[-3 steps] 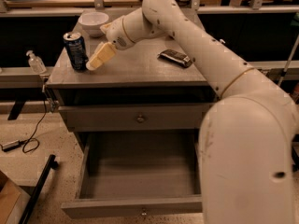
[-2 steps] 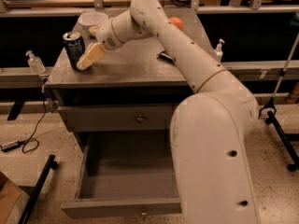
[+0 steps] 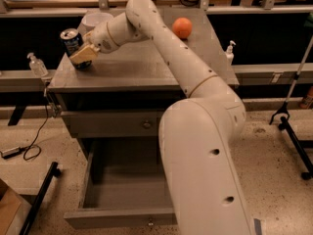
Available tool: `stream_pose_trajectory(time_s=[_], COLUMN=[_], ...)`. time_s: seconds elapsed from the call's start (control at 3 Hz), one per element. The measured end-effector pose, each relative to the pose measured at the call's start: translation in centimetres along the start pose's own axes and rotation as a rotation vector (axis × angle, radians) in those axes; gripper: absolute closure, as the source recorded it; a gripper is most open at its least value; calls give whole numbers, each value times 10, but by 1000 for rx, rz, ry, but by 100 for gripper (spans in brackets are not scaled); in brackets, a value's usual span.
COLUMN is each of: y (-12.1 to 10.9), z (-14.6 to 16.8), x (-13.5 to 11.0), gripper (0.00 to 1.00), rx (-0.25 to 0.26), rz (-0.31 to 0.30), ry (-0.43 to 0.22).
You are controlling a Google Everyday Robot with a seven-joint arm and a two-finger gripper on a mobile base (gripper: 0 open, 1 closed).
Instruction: Place pepsi can into middle drawer
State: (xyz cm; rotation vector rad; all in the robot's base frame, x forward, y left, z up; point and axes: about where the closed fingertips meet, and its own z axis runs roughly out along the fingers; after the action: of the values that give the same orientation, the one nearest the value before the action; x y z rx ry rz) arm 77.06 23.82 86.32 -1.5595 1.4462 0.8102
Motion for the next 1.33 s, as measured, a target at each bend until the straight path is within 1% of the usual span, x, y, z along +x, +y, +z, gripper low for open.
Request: stream_pose_trajectory(time_s=[0.33,0.67,1.0,1.33], y=[3,6,33,90], z=[-11,-90,-162,-187], x=[1,-21,-30,0], gripper=[81,100,100,100], rx=[13,167,284,250], rz=[1,-2,1,23], ry=[11,4,15,66])
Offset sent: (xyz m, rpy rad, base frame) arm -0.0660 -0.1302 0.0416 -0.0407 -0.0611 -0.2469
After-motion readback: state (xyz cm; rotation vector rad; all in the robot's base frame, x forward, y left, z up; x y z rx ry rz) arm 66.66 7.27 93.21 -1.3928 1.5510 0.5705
